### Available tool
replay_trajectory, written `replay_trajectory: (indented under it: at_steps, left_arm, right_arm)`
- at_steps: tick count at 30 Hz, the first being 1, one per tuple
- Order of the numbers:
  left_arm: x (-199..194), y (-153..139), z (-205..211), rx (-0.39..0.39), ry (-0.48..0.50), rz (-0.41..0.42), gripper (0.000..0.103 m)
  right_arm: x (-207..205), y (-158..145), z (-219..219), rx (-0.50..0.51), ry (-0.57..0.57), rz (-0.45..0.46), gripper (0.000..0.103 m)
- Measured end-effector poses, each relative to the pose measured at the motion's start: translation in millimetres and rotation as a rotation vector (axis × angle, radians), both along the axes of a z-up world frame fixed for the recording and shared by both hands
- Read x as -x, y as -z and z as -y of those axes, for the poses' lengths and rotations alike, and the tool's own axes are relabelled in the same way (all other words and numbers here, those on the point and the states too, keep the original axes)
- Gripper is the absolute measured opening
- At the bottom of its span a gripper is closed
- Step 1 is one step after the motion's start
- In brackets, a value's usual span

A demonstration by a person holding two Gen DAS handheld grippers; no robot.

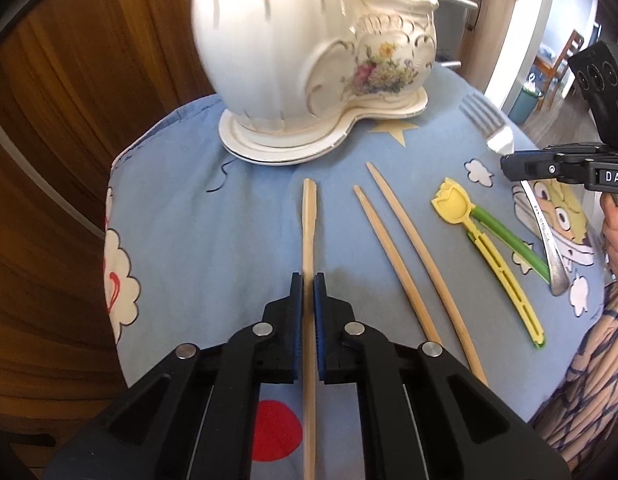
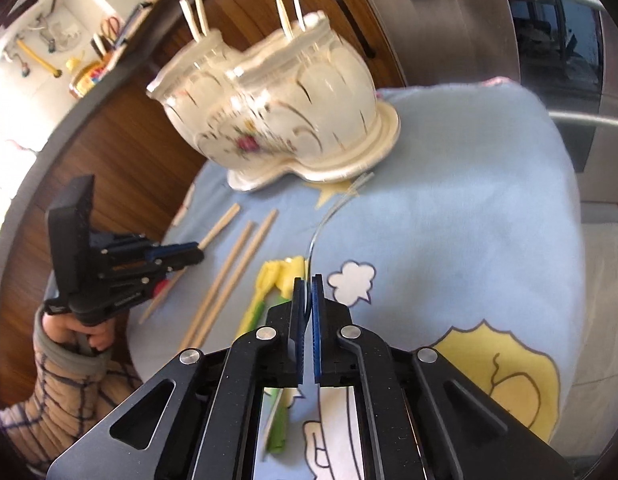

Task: Organize utensils
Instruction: 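Grasp a third chopstick with left tool while right grasps thin gold utensil, then lift chopstick over larger pot with left while right carries gold utensil to smaller pot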

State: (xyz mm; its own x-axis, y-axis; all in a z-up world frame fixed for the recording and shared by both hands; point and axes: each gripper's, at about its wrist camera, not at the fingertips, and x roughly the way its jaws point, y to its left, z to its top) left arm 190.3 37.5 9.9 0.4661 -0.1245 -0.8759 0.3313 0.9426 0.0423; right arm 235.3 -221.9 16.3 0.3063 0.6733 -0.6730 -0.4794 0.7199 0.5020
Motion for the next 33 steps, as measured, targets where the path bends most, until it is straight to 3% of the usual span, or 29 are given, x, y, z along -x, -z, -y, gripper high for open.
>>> replay_trajectory:
  at_steps: [9, 19, 27, 33]
  left_arm:
    - [10, -44, -18, 0.148, -0.034, 0.125, 0.005]
    - [27, -107, -41, 0.459, -0.014, 0.353, 0.005]
    - [24, -146, -41, 0.53, -0.124, 0.596, 0.005]
    - [3, -161, -30, 0.555, -0.163, 0.732, 0.005]
  right_arm:
    - [15, -29, -3, 0.001, 0.009, 0.136, 0.004]
    - [26, -74, -6, -0.001, 0.05, 0.302, 0.004]
    - [21, -103, -16, -0.033, 0.067, 0.364, 0.004]
    - [14, -125, -25, -0.024, 0.084, 0.423, 0.004]
